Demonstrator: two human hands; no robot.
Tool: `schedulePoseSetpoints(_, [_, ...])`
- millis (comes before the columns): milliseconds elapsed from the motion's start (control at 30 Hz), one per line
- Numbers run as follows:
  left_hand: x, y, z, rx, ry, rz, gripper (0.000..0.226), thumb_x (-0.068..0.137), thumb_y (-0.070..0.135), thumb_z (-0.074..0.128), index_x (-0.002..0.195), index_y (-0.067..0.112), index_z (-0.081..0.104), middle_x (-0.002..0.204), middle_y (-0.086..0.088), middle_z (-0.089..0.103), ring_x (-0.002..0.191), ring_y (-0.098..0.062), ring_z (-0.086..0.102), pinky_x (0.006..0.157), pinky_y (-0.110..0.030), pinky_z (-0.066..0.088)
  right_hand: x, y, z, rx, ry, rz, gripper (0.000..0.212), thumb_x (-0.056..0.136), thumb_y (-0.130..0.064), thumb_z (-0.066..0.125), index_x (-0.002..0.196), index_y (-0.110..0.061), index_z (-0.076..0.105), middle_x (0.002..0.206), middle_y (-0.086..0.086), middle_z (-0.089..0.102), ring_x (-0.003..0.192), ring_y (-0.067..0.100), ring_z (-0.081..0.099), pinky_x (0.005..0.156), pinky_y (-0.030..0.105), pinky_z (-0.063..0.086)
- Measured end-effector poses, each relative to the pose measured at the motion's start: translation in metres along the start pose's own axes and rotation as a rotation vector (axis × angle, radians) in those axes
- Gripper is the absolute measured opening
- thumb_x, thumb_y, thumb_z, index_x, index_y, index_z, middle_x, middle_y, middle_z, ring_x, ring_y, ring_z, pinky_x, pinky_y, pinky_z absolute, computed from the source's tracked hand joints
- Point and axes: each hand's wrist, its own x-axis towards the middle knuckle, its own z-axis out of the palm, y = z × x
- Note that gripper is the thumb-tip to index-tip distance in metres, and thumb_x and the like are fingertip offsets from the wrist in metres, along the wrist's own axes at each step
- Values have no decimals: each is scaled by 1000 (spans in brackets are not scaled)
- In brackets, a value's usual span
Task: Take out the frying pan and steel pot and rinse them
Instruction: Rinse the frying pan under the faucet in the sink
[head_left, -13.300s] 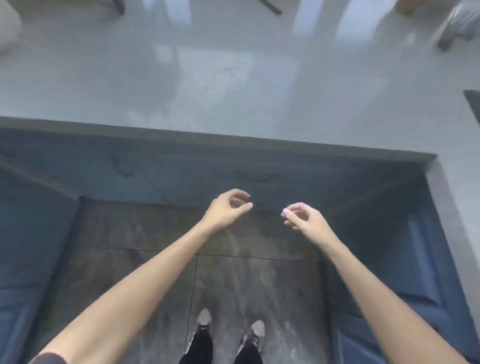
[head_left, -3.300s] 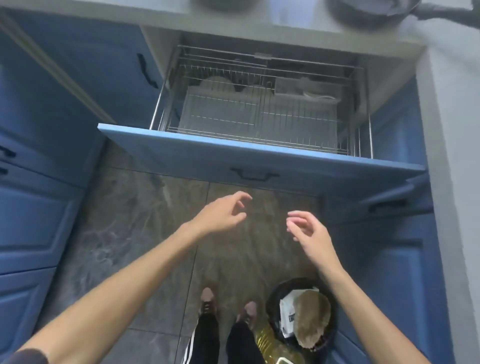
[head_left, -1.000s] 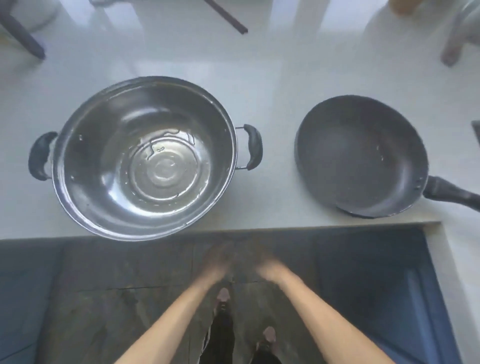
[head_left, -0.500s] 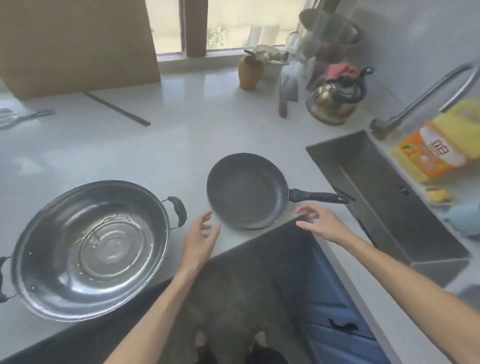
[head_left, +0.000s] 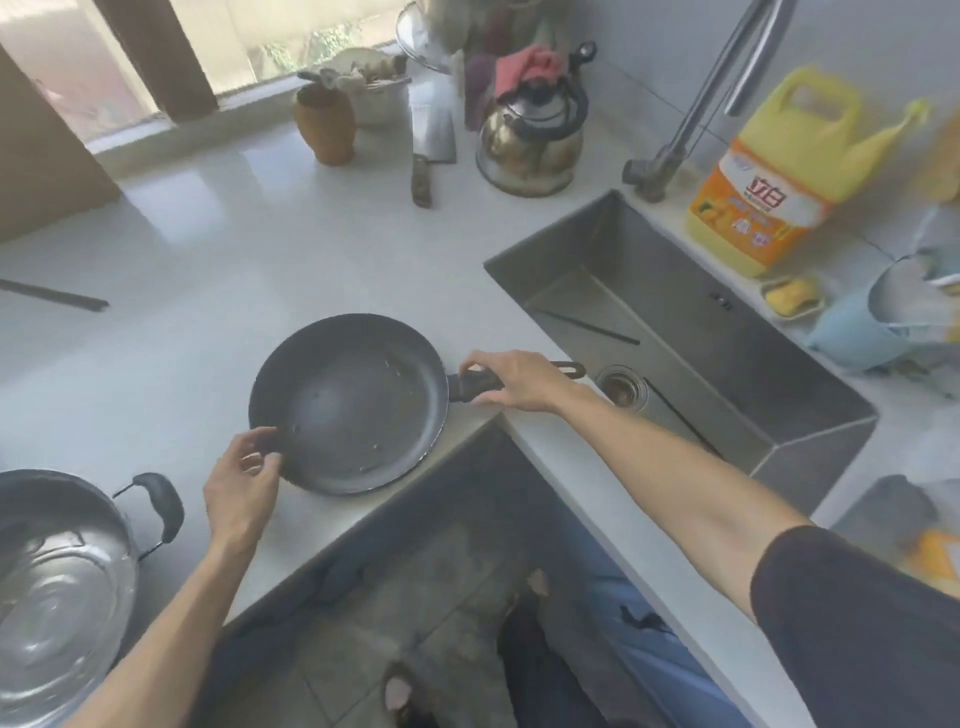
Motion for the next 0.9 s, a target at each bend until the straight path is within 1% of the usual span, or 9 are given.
schedulePoseSetpoints(167, [-20, 69, 25, 27, -7, 74, 32, 85, 9, 55, 100, 37, 62, 106, 7, 64, 97, -16, 59, 89, -31, 42, -26, 58, -17, 137, 96, 21, 37, 79, -47, 64, 112, -39, 52, 110, -9, 67, 97, 18, 60, 77, 32, 40])
schedulePoseSetpoints(333, [-23, 167, 88, 55, -189, 240, 43, 86, 7, 56, 87, 49, 58, 103, 9, 65, 91, -14, 60, 86, -29, 43, -90, 133, -45, 282, 265, 216, 37, 74, -45, 67, 108, -44, 52, 103, -12, 69, 94, 19, 64, 78, 33, 48])
schedulePoseSetpoints(400, [-18, 194, 123, 60, -273, 294, 43, 86, 6, 57, 87, 49, 59, 99, 15, 66, 88, -13, 62, 85, -23, 43, -115, 161, -55, 298, 307, 295, 37, 74, -45, 67, 108, -44, 52, 100, -10, 70, 92, 19, 64, 76, 31, 48])
schedulePoseSetpoints(467, [-10, 214, 159, 101, -359, 353, 44, 85, 7, 59, 86, 51, 59, 90, 32, 66, 85, -8, 63, 79, -11, 44, -140, 186, -60, 298, 340, 380, 37, 74, -45, 67, 108, -44, 53, 95, -11, 70, 89, 17, 64, 71, 28, 44])
schedulePoseSetpoints(567, [5, 243, 208, 208, -497, 443, 41, 83, 12, 62, 85, 52, 59, 82, 43, 60, 77, -1, 62, 67, -2, 43, -171, 218, -61, 305, 385, 491, 35, 76, -47, 67, 108, -43, 54, 103, -14, 70, 97, 13, 64, 77, 29, 48])
schedulePoseSetpoints(633, [17, 261, 237, 316, -588, 505, 37, 82, 17, 66, 85, 54, 57, 78, 37, 62, 71, -1, 61, 68, -13, 45, -184, 232, -55, 331, 417, 543, 34, 77, -44, 68, 108, -41, 56, 111, -15, 68, 103, 12, 63, 80, 30, 48])
schedulePoseSetpoints(733, [38, 278, 276, 457, -727, 567, 30, 82, 23, 67, 88, 52, 57, 70, 27, 64, 75, 3, 59, 75, -21, 41, -190, 246, -35, 359, 460, 623, 33, 77, -44, 69, 106, -42, 55, 108, -15, 69, 101, 14, 64, 79, 33, 49])
schedulePoseSetpoints(800, [53, 279, 302, 521, -781, 592, 19, 85, 27, 65, 99, 40, 65, 83, 17, 64, 85, -8, 61, 80, -23, 41, -185, 254, -19, 364, 462, 684, 33, 77, -46, 67, 106, -44, 53, 104, -15, 70, 97, 16, 65, 76, 33, 49])
schedulePoseSetpoints(900, [83, 271, 340, 601, -817, 584, 22, 88, 28, 60, 109, 29, 68, 105, 9, 67, 100, -13, 62, 90, -25, 42, -164, 262, 7, 393, 483, 779, 33, 77, -44, 68, 106, -44, 54, 99, -14, 71, 92, 18, 65, 73, 31, 47])
